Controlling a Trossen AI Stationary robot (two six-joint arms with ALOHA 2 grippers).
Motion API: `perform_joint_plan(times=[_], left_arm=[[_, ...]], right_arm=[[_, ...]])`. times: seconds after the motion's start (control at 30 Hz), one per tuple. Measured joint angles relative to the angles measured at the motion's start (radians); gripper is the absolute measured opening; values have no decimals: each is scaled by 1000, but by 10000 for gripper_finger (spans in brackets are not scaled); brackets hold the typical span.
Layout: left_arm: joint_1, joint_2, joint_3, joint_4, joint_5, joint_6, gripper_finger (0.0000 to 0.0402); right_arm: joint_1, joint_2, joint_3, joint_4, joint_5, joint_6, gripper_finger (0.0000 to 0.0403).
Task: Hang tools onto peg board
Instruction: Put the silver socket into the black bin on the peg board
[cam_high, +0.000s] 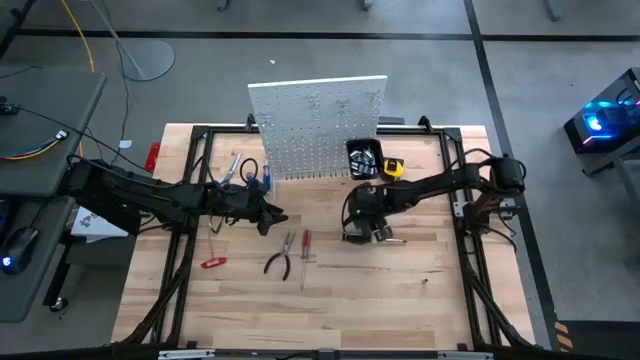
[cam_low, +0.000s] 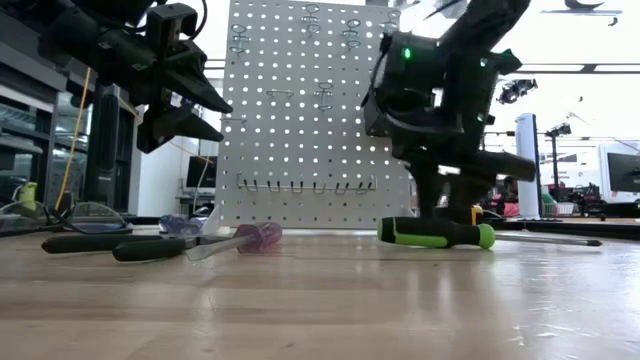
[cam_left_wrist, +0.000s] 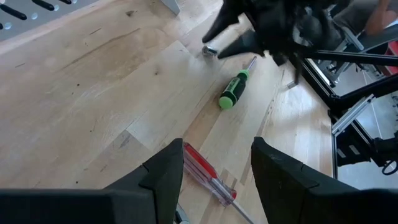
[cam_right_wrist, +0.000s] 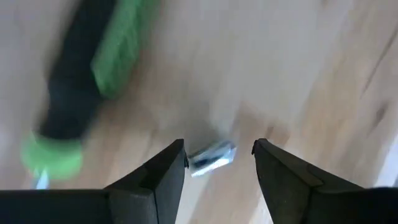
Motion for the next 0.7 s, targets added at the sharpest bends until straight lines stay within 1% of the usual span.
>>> perform_joint_plan(times=[0.07,0.17,0.37,0.47,0.53,0.6,0.7], left_arm=[[0,0,0,0,0,0,172],[0,0,0,-2,-6,0,172],[0,0,0,-6,-17,1,172],[0,0,0,-7,-17,1,172],[0,0,0,-7,-17,1,172],[0,0,0,-8,-17,1,172],[0,0,0,-9,-17,1,172]], right_arm=[[-25,0,0,-67,1,8,183],[-64,0,0,-114,-10,0,183],[-111,0,0,-57,-19,-83,183],[-132,0,0,-10,-33,-66,183],[-142,0,0,-12,-57,-38,183],[-145,4,0,-32,-64,-18,180],[-145,28,0,-81,-72,20,163]])
